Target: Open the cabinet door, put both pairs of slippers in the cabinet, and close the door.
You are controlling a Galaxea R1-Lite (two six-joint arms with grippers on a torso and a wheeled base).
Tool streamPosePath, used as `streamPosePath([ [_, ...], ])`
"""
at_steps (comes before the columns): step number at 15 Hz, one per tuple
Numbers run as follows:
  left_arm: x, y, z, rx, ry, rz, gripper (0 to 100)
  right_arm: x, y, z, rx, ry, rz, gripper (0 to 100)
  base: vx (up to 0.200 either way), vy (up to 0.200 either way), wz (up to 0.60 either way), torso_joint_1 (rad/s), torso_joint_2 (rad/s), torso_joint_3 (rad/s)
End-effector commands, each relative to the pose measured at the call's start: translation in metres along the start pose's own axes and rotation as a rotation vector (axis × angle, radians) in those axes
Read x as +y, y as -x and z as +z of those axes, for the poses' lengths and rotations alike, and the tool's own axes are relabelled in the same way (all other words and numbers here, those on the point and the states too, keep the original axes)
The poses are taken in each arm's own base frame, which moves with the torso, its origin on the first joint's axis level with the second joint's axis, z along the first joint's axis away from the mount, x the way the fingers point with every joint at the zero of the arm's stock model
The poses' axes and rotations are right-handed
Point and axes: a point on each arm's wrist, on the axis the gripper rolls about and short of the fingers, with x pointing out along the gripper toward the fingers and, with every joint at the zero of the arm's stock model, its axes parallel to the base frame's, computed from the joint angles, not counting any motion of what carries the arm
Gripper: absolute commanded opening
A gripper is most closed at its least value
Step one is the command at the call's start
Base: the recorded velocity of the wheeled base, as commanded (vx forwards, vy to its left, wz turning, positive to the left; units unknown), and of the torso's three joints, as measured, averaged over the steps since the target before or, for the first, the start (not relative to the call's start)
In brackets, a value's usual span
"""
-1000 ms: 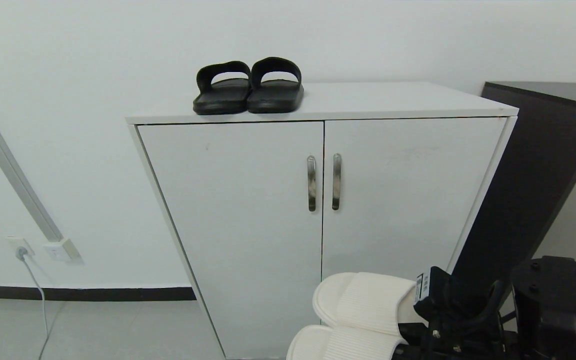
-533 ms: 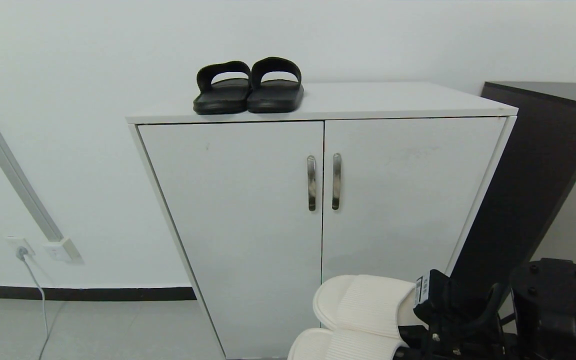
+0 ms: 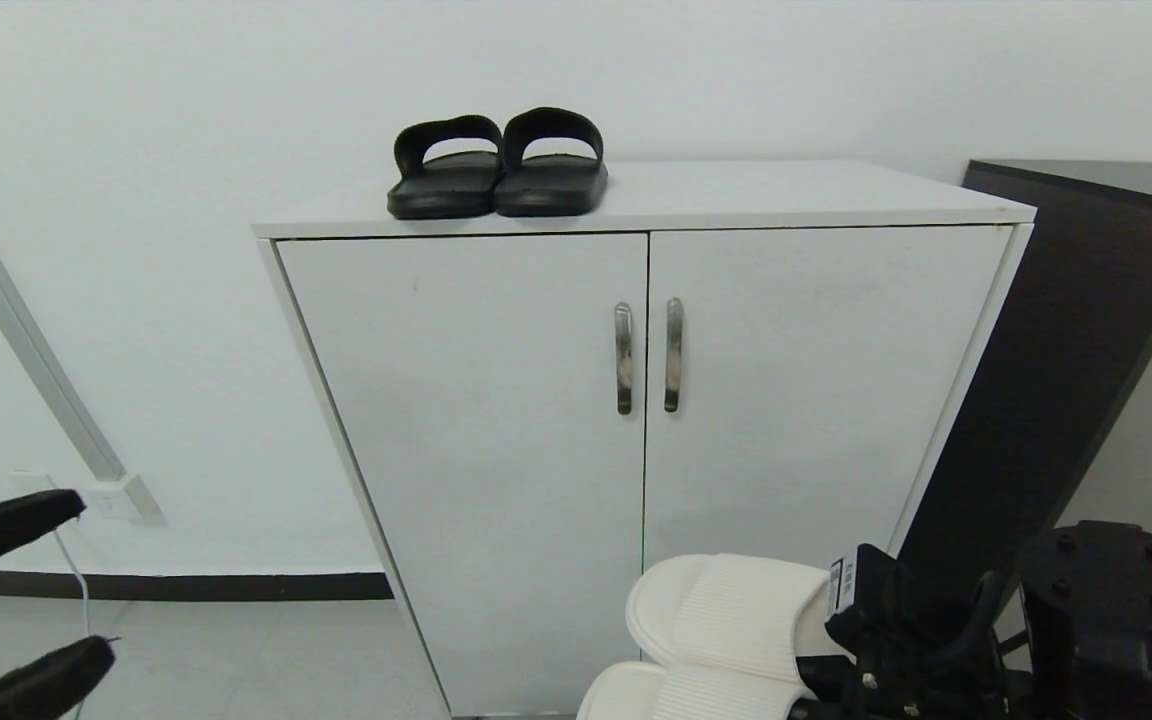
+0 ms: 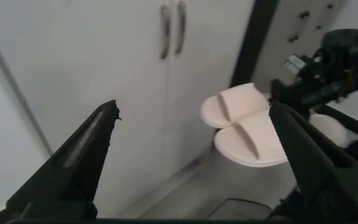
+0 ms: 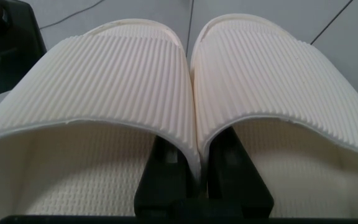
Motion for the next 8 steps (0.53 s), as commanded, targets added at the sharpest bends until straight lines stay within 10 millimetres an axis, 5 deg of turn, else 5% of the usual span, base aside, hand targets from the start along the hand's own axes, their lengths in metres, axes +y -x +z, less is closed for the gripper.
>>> streamPosePath([
  [1,0.003,-0.031,0.013,0.071,0.024,-0.113,100,0.000,-0.001,-0.001,0.004,0.000,0.001,0,0.000,0.000,0.00,0.000,0.00,0.000],
  [6,0.005,-0.094,0.024,0.033,-0.015,-0.239,100,0.000,-0.001,-0.001,0.006,0.000,-0.001,0,0.000,0.000,0.00,0.000,0.00,0.000],
  [8,-0.012,-0.114,0.024,0.030,-0.029,-0.332,100,0.000,-0.001,-0.002,0.008,-0.001,-0.002,0,0.000,0.000,0.00,0.000,0.00,0.000],
])
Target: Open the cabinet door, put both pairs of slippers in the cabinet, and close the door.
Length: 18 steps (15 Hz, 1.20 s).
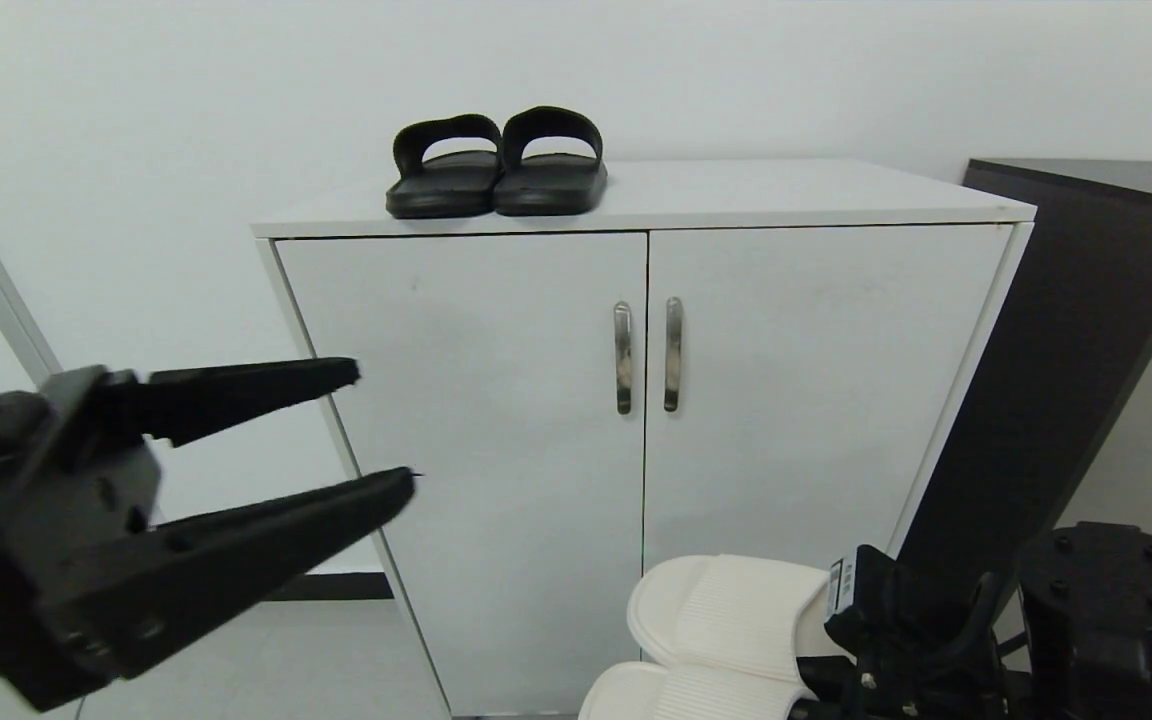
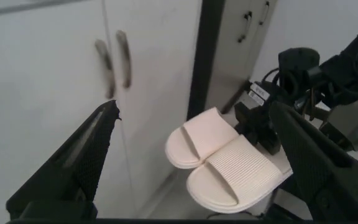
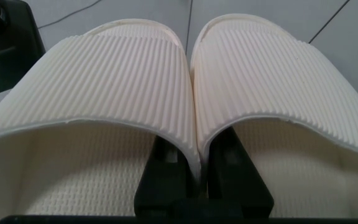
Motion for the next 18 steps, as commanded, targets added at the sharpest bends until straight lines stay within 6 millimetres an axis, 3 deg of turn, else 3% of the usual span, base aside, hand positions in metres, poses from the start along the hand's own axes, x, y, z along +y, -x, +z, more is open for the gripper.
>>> streamPosePath([
  [1,-0.004,-0.045,-0.011,0.085,0.023,-0.091,100,0.000,-0.001,-0.001,0.005,0.000,0.002,0,0.000,0.000,0.00,0.000,0.00,0.000],
  [4,-0.011,-0.072,-0.019,0.116,0.012,-0.147,100,0.000,-0.001,-0.001,0.005,0.000,0.002,0,0.000,0.000,0.00,0.000,0.00,0.000],
  [8,0.001,-0.117,-0.021,0.059,-0.018,-0.154,100,0.000,-0.001,-0.002,0.008,0.001,0.002,0,0.000,0.000,0.00,0.000,0.00,0.000],
  [13,0.012,-0.145,0.004,0.001,0.143,-0.234,100,0.000,-0.001,-0.002,0.011,0.000,0.001,0,0.000,0.000,0.00,0.000,0.00,0.000],
  [18,0.037,-0.163,0.003,0.011,0.213,-0.235,100,0.000,-0.001,-0.003,0.013,-0.001,0.003,0,0.000,0.000,0.00,0.000,0.00,0.000],
])
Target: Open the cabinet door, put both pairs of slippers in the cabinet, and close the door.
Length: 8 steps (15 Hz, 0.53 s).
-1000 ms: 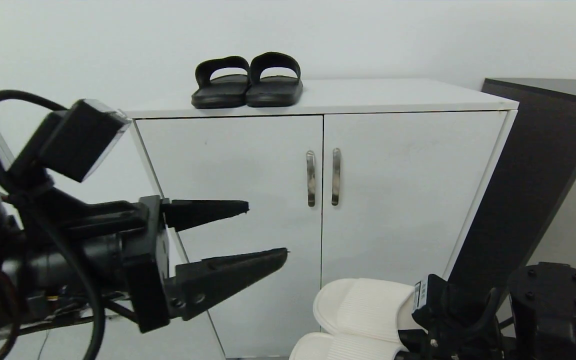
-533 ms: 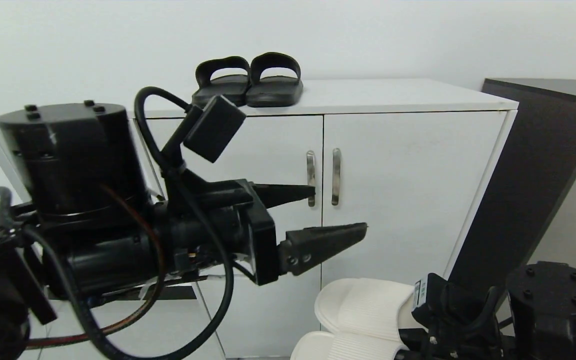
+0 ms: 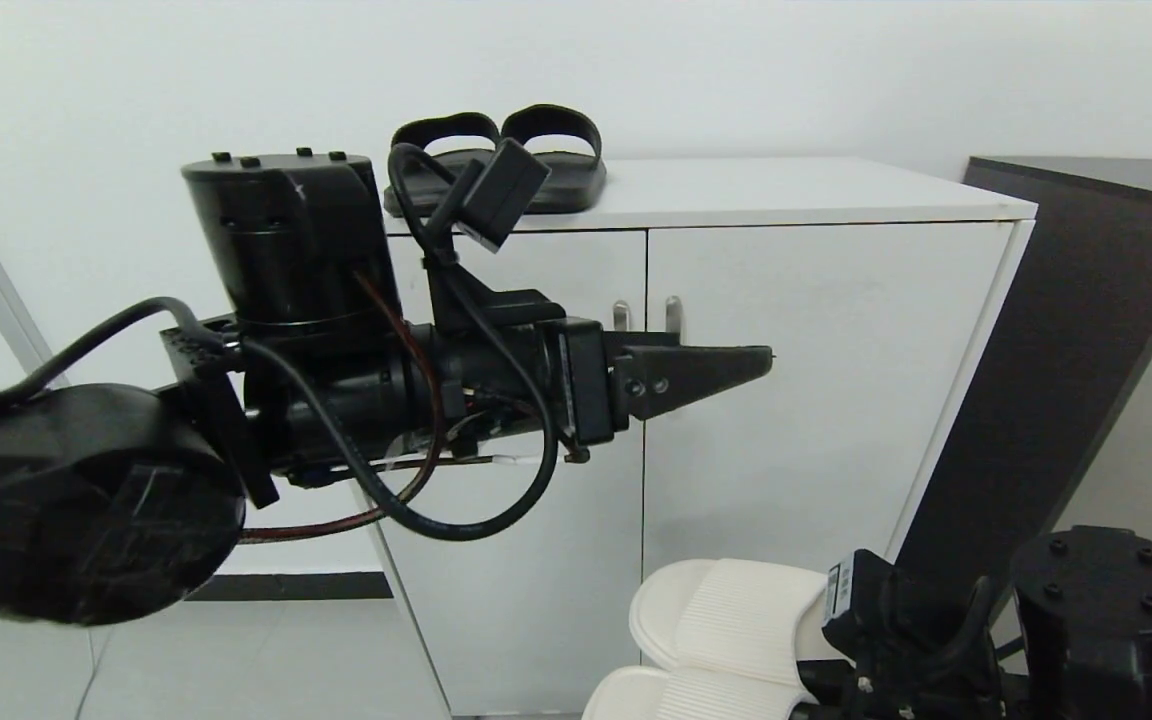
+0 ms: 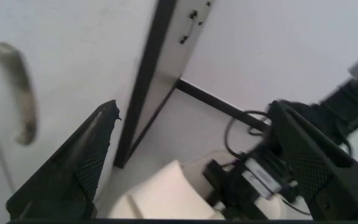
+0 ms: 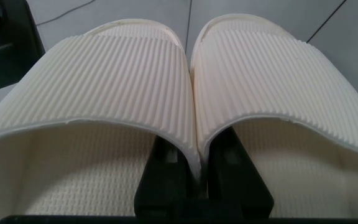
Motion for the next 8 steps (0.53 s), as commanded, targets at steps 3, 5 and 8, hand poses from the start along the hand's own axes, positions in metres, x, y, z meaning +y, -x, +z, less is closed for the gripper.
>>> streamPosePath([
  [3,0.033,-0.012,-0.005,0.009,0.020,0.074,100,0.000,0.000,-0.001,0.003,0.000,0.003,0,0.000,0.000,0.00,0.000,0.00,0.000],
  [5,0.043,-0.019,-0.007,0.002,0.024,0.118,100,0.000,0.000,-0.001,0.003,0.000,0.003,0,0.000,0.000,0.00,0.000,0.00,0.000],
  [8,0.050,-0.027,-0.010,0.007,0.027,0.134,100,0.000,-0.001,-0.001,0.004,-0.002,0.003,0,0.000,0.000,0.00,0.000,0.00,0.000],
])
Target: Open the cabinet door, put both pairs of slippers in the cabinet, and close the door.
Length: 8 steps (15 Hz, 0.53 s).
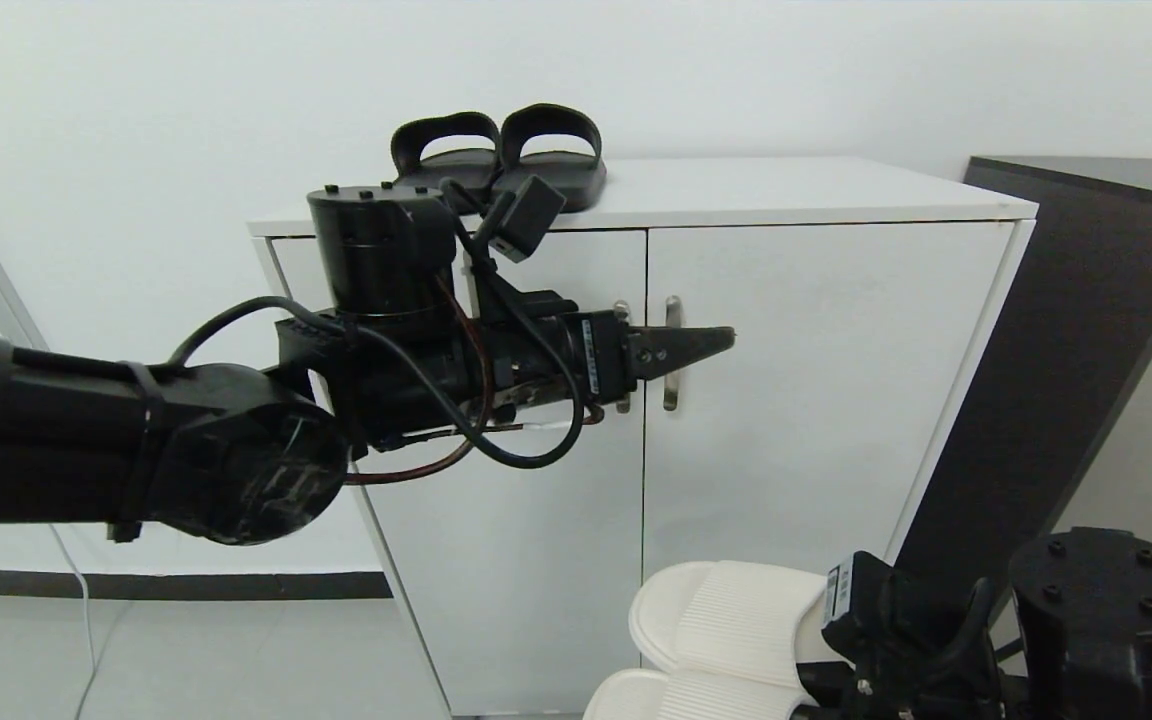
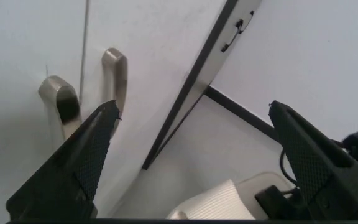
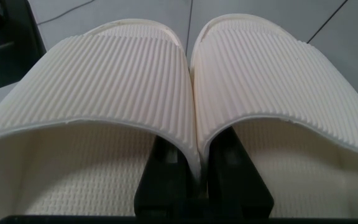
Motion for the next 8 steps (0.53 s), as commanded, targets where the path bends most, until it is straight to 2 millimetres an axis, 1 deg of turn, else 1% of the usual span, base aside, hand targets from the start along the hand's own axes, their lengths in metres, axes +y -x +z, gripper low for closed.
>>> streamPosePath([
  [1,0.007,-0.009,-0.003,0.005,0.004,0.014,100,0.000,-0.001,0.000,0.002,0.000,0.001,0,0.000,0.000,0.00,0.000,0.00,0.000],
  [3,0.010,-0.014,-0.003,-0.001,0.003,0.027,100,0.000,-0.001,0.000,0.002,0.001,0.001,0,0.000,0.000,0.00,0.000,0.00,0.000],
  [8,0.021,-0.028,-0.010,0.008,0.010,0.052,100,0.000,0.000,-0.001,0.003,0.000,-0.002,0,0.000,0.000,0.00,0.000,0.00,0.000],
])
